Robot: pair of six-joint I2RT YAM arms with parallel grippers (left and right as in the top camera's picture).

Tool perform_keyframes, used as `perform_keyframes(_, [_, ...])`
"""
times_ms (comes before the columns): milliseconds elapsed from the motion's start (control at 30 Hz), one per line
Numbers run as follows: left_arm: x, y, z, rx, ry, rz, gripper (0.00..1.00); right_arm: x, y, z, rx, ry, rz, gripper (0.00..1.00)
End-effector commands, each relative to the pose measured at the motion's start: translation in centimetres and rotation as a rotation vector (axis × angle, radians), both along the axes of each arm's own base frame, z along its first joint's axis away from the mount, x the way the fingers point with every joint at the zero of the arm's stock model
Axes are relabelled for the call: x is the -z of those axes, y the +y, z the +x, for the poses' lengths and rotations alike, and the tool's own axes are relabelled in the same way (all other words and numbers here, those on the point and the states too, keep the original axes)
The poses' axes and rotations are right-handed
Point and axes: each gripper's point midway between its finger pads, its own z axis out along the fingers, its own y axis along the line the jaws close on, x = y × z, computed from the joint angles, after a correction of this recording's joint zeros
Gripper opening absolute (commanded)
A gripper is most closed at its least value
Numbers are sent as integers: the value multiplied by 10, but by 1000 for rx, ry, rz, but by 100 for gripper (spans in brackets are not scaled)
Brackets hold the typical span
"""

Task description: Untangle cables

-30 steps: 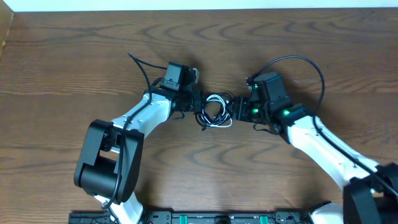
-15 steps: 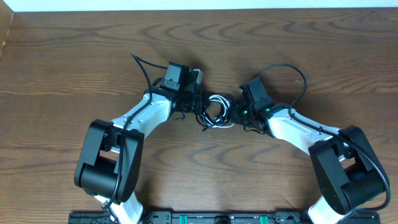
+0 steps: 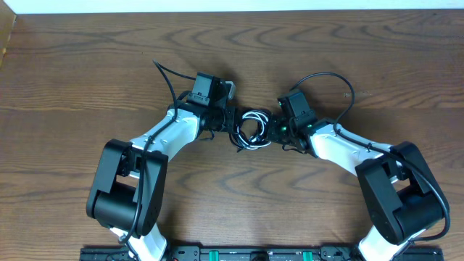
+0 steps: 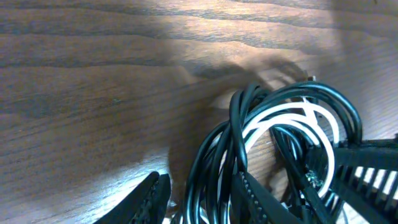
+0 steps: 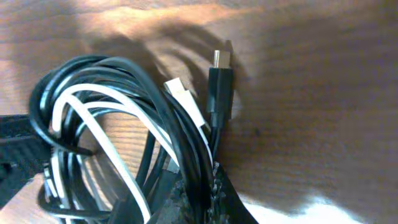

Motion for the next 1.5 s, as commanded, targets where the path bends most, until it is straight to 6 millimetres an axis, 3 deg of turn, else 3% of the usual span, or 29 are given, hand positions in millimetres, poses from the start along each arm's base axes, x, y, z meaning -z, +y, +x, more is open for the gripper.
perform_keyframes(0, [13, 7, -4, 1, 16, 39, 34, -14, 9, 0, -95, -14, 108, 1])
perform_keyframes(100, [12, 7, -3, 0, 13, 38, 25, -46, 6, 5, -106, -42, 214, 8])
perform_keyframes(233, [12, 7, -2, 0, 8, 36, 8, -70, 1, 8, -98, -87, 235, 10])
perform_keyframes(367, [12, 6, -2, 0, 6, 35, 8, -89, 9, 3, -131, -116, 271, 9])
perform_keyframes(467, [12, 6, -2, 0, 6, 35, 8, -91, 16, -1, -152, -111, 281, 6])
perform_keyframes(600, [12, 6, -1, 0, 5, 35, 8, -80, 25, -9, -169, -93, 248, 1])
perform_keyframes(733, [11, 6, -1, 0, 3, 34, 8, -55, 19, -13, -93, -32, 160, 1])
perform_keyframes(900, [11, 6, -1, 0, 3, 34, 8, -42, 24, -20, -102, 5, 143, 1])
perform_keyframes(1467, [11, 6, -1, 0, 2, 33, 8, 10, 52, -13, -134, -11, 126, 1])
